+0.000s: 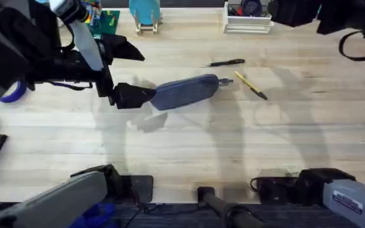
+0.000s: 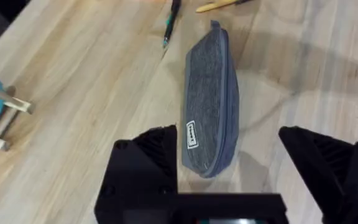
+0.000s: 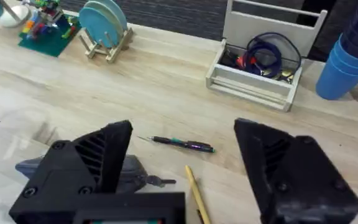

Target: Unzip the bag, pick up the pens from the table one at a time and place them inside, then zip the bag closed.

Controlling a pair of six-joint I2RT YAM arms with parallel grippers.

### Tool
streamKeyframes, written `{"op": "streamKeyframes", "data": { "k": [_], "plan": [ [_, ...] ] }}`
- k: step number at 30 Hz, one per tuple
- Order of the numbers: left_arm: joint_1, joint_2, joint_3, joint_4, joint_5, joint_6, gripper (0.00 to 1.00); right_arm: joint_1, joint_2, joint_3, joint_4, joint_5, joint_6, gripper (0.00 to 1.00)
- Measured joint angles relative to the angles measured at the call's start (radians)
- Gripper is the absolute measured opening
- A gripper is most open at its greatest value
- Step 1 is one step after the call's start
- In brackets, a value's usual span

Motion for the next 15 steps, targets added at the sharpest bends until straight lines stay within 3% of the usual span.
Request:
{"op": "streamKeyframes", "data": {
  "k": [8,15],
  "plan": [
    [0.000,0.050,0.000,-0.014,0.019,0.015,0.993,0.000,0.000,0.000,0.000,0.000,0.000,0.997],
    [0.000,0.073,0.000,-0.010,-0.056,0.019,0.993,0.000,0.000,0.000,0.000,0.000,0.000,0.997]
  ]
}}
